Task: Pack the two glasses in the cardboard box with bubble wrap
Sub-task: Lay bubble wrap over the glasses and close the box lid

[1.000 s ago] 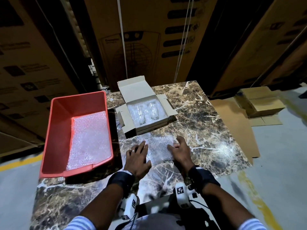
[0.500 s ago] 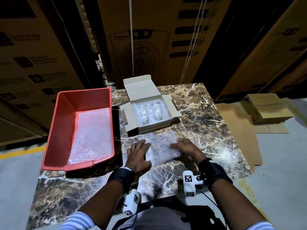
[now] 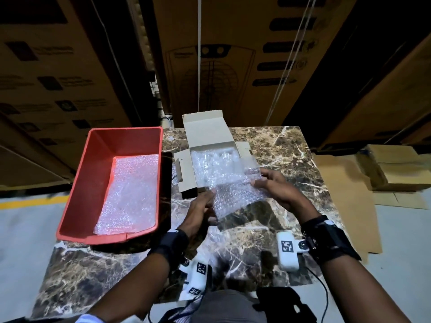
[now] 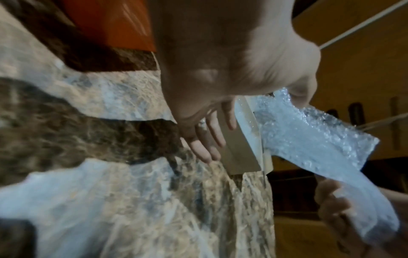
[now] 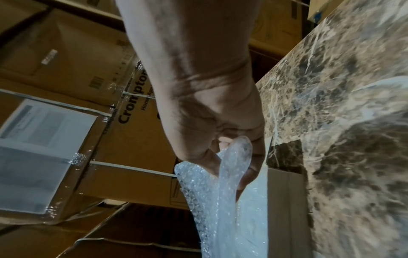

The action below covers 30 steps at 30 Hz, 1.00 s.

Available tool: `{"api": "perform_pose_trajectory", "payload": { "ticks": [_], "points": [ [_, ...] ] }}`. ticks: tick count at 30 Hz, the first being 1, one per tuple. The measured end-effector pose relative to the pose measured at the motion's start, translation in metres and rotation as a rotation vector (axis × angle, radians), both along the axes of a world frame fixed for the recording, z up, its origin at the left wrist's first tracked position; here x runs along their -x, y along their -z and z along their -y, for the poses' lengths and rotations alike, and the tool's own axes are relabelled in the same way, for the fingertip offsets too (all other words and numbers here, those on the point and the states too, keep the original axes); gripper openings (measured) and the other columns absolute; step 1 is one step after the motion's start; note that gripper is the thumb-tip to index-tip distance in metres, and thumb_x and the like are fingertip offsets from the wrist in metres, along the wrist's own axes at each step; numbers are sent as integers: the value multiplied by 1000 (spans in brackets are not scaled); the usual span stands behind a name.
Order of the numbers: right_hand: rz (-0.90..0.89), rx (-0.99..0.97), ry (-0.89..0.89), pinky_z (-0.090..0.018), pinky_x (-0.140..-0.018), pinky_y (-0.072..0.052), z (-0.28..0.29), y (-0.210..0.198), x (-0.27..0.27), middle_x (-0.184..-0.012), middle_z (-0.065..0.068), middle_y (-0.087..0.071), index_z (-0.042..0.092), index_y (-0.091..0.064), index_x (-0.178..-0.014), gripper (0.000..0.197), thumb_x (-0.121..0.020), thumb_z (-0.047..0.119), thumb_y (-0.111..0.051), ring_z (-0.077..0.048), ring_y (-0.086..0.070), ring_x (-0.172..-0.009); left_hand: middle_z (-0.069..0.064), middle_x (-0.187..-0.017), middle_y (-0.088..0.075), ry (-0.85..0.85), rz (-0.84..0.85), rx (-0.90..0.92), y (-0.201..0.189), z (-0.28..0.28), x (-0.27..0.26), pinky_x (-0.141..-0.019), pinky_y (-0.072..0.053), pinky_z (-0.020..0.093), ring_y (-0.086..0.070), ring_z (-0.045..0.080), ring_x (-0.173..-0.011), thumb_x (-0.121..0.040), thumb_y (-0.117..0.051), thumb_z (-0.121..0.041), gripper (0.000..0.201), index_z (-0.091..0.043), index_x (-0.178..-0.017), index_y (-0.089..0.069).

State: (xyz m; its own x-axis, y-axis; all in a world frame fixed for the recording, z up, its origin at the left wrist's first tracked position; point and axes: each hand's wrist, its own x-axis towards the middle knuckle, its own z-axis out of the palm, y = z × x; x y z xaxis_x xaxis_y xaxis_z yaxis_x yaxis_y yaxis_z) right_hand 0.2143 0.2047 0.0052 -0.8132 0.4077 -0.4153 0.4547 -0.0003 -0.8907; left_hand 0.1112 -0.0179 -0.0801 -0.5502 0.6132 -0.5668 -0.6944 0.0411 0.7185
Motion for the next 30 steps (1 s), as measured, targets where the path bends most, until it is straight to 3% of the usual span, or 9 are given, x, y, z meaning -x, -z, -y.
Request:
{"api": "perform_pose_trajectory", "payload": {
  "ticks": [2, 5, 10, 12, 14, 19, 21, 25, 30],
  "points": [
    [-6, 14, 3, -52, -100, -53, -6, -5, 10, -117, -5, -75, 25, -73, -118, 37, -94, -1, -63, -32, -68, -113, -10, -80, -67, -23, -20, -4, -8, -10, 6, -65, -59, 32, -66, 6, -61, -91, -69, -48, 26, -24, -103, -67],
    [-16, 5, 35, -54, -99, -53, -13, -7, 27, -114, -6, -76, 26, -74, -110, 36, -94, -4, -61, -33, -70, -107, 7, -116, -72, -80, -217, 81, -20, -28, 21, -71, -57, 26, -73, 23, -101, -88, -80, -37, 41, -8, -111, -64],
    [-5, -41, 78, -62, -99, -52, -24, 3, 66, -109, -13, -74, 21, -73, -107, 29, -81, 9, -71, -38, -70, -104, 22, -113, -64, -204, -550, 239, -32, -45, 56, -66, -60, 34, -70, 22, -77, -89, -77, -11, 37, -25, -120, -62],
    [10, -94, 92, -55, -94, -57, -26, 5, 81, -100, -9, -71, 17, -68, -111, 29, -86, 3, -71, -28, -70, -93, 13, -112, -61, -182, -684, 340, -36, -45, 71, -72, -60, 34, -69, 26, -89, -88, -78, -11, 56, -27, -135, -52],
    [40, -187, 73, -37, -74, -59, -26, 8, 94, -92, -2, -66, 14, -61, -120, 35, -89, 2, -71, -19, -67, -82, 6, -108, -61, -130, -810, 429, -34, -44, 83, -75, -58, 32, -65, 26, -97, -86, -77, -8, 70, -29, -143, -42],
    [106, -443, 16, -16, -50, -41, -23, 28, 117, -86, 4, -58, 21, -52, -133, 58, -84, 6, -79, -10, -57, -70, 5, -122, -53, 146, -1072, 593, -27, -41, 94, -91, -55, 43, -56, 25, -106, -83, -74, -3, 82, -26, -151, -33],
    [118, -544, -36, -17, -52, -41, -21, 37, 119, -89, -1, -61, 19, -49, -141, 67, -82, 8, -80, -15, -58, -75, 6, -125, -49, 243, -1162, 671, -23, -40, 94, -88, -53, 44, -55, 29, -105, -81, -73, -8, 81, -24, -150, -35],
    [183, -816, -119, -42, -76, -56, -10, 46, 115, -106, -10, -61, 15, -40, -146, 74, -84, 15, -81, -28, -62, -94, 8, -127, -40, 383, -1333, 897, -23, -44, 93, -90, -45, 40, -54, 31, -105, -78, -78, -30, 76, -21, -145, -43],
    [206, -1194, -185, -43, -102, -42, 2, 41, 118, -139, -13, -40, 18, -35, -150, 71, -89, 31, -70, -30, -42, -123, 10, -158, -15, 441, -1459, 946, -31, -51, 97, -112, -24, 50, -22, 32, -140, -83, -70, -45, 77, -27, -150, -37]
  ]
}}
